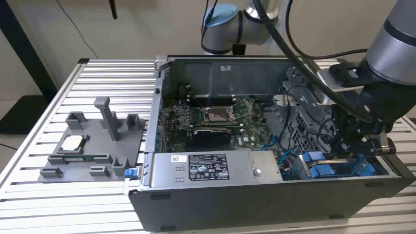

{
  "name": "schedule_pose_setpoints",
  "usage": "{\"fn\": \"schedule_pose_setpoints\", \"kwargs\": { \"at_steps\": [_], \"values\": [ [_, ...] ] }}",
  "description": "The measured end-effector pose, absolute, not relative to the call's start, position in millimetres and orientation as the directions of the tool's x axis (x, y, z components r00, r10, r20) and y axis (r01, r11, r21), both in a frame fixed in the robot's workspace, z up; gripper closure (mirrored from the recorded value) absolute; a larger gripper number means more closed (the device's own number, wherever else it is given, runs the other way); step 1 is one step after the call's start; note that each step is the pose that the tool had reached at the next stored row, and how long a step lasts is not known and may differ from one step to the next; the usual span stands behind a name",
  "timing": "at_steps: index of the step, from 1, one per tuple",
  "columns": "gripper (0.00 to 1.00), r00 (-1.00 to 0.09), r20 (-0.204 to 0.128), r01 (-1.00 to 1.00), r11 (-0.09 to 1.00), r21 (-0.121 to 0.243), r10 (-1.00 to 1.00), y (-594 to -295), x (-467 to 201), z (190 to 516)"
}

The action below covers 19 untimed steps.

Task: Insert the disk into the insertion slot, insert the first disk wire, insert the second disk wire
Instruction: 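Insert the second disk wire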

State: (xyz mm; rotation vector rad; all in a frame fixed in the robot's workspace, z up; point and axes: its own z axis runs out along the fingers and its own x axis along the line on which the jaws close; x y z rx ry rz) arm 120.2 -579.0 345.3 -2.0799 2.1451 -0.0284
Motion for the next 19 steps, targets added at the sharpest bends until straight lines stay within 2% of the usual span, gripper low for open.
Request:
{"fn": "schedule_pose_setpoints", "kwargs": {
  "at_steps": [15,18,19],
  "values": [
    [0.84,-0.020,-0.095,-0.991,0.032,-0.130,-0.995,-579,124,334],
    [0.82,-0.020,-0.098,-0.991,0.032,-0.131,-0.995,-579,124,333],
    [0.76,-0.020,-0.099,-0.991,0.033,-0.130,-0.995,-579,124,334]
  ]
}}
